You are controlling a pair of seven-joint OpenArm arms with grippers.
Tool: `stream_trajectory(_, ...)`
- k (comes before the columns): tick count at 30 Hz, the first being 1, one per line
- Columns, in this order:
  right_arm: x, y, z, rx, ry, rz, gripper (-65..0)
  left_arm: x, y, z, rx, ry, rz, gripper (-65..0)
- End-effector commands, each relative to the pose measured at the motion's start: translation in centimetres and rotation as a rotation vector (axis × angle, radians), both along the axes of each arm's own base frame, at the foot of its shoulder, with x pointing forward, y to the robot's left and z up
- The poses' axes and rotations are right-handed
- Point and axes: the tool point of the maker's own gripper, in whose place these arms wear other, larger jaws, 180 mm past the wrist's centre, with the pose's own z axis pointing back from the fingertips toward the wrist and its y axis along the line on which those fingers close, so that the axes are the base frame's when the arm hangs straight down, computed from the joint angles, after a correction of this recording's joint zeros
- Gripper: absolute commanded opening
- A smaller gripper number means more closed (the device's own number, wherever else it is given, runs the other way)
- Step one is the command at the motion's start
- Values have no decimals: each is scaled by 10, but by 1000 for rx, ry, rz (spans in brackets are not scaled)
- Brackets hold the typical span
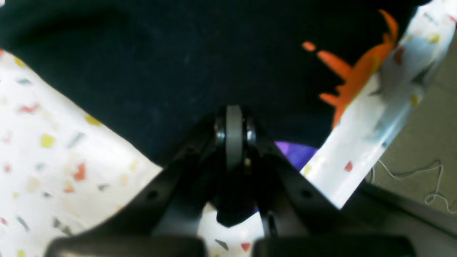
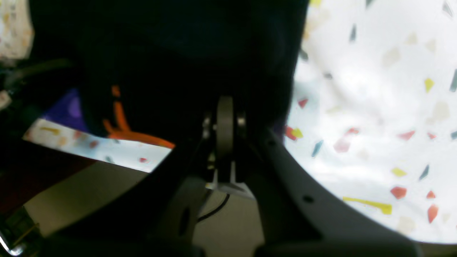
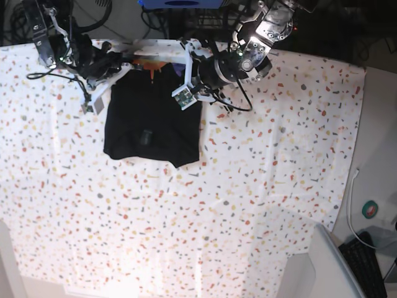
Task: Layout the t-shirt on the table in an organized manner, then fold the t-shirt properly
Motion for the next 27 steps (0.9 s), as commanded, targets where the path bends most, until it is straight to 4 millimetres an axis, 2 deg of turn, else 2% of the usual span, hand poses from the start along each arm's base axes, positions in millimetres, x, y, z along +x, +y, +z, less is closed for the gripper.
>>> stream_trajectory(1, 5, -2, 4, -1, -23, -2, -650, 4, -3, 4, -19, -12, 5, -650)
stream_trajectory(8, 6, -3, 3, -3, -24, -4, -650, -2, 5, -10, 6, 25, 14, -650)
stream_trajectory(11, 7, -2, 4, -1, -29, -3, -650, 3, 4, -5, -2, 10, 18, -650)
stream_trajectory(14, 13, 0, 15, 7, -64, -2, -650, 20, 3, 18, -32, -57, 34, -650)
stream_trajectory(18, 17, 3, 42, 27, -132, 5, -650, 46, 15, 55, -69, -161, 103, -650)
stream_trajectory(21, 11, -12, 60, 17, -149, -33, -650, 53, 33, 85, -87, -237, 166, -650)
stream_trajectory(24, -10, -35, 68, -17, -109, -79, -650, 40, 59, 102, -54, -278, 186, -650)
stream_trajectory(27, -41, -65, 60, -72, -31, -145, -650, 14, 82, 93, 12, -241, 163, -650)
